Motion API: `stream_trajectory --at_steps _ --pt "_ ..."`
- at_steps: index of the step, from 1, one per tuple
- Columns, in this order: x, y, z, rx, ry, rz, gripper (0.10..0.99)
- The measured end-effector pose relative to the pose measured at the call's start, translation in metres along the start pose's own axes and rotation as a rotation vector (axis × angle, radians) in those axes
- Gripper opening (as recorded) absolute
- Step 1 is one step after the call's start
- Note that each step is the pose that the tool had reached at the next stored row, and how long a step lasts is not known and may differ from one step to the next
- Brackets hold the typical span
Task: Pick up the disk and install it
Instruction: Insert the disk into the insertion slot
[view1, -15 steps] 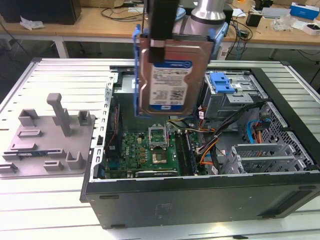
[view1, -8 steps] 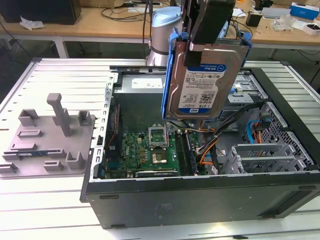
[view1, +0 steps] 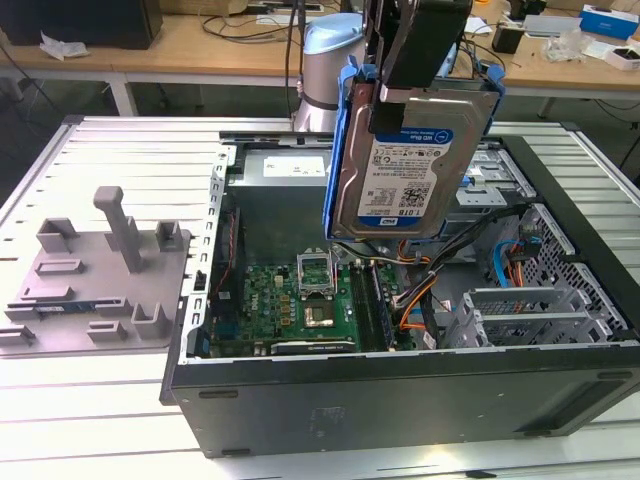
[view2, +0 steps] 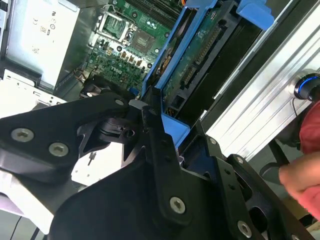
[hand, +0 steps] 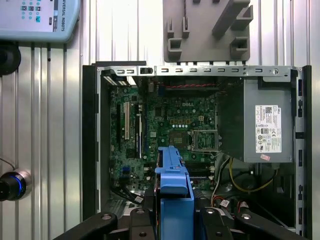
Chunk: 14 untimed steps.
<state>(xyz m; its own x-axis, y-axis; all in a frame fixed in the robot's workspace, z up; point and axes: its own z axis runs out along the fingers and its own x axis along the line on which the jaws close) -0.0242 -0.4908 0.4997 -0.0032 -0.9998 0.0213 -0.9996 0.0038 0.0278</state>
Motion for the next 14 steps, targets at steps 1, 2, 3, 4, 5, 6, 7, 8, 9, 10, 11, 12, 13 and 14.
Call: stream_trajectory --at_steps 1,2,3,4,5,6,7,8,9,10,11,12,13,14 --pt "0.0000 0.0000 0.0000 0.000 0.0001 0.000 0.369" --pt "0.0000 0.0000 0.0000 0.000 0.0000 0.000 0.369" --pt "0.0000 0.0000 0.0000 0.000 0.0001 0.000 0.369" --pt "0.0001 -0.0001 0.0000 0.000 0.0000 0.000 0.369" --pt "0.0001 -0.0001 0.0000 0.000 0.0000 0.000 0.369" --pt "0.0001 -0.0001 0.0000 0.000 0.0000 0.000 0.369" --pt "0.0001 -0.0001 0.0000 0.000 0.0000 0.000 0.369" --pt "0.0001 -0.0001 0.0000 0.000 0.0000 0.000 0.369" --pt "0.0001 -0.0001 0.0000 0.000 0.0001 0.000 0.369" --pt "0.0002 -0.0001 0.0000 0.000 0.0000 0.000 0.369" --pt "0.0002 -0.0002 0.0000 0.000 0.0000 0.000 0.369" --pt "0.0002 -0.0001 0.0000 0.000 0.0000 0.000 0.369" --pt "0.0002 -0.0001 0.0000 0.000 0.0000 0.000 0.369" --pt "0.0002 -0.0002 0.0000 0.000 0.0000 0.000 0.369"
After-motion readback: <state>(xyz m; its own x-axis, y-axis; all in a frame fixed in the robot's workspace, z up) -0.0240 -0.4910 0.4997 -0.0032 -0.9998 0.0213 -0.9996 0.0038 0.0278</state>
